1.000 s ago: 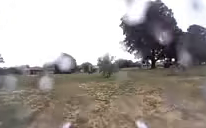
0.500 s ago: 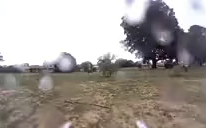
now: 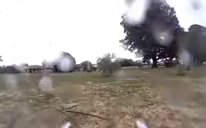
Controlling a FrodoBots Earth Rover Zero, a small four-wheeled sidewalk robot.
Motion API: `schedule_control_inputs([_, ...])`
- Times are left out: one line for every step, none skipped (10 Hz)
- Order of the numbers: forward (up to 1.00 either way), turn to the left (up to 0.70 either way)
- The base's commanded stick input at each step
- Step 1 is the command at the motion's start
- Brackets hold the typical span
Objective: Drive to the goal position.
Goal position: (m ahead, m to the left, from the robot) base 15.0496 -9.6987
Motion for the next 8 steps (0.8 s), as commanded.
schedule_control_inputs([0.98, 0.01])
schedule_control_inputs([0.98, 0.01])
schedule_control_inputs([0.98, 0.01])
schedule_control_inputs([0.98, 0.01])
schedule_control_inputs([0.98, 0.01])
schedule_control_inputs([0.98, -0.35])
schedule_control_inputs([0.98, -0.37])
schedule_control_inputs([0.98, -0.38])
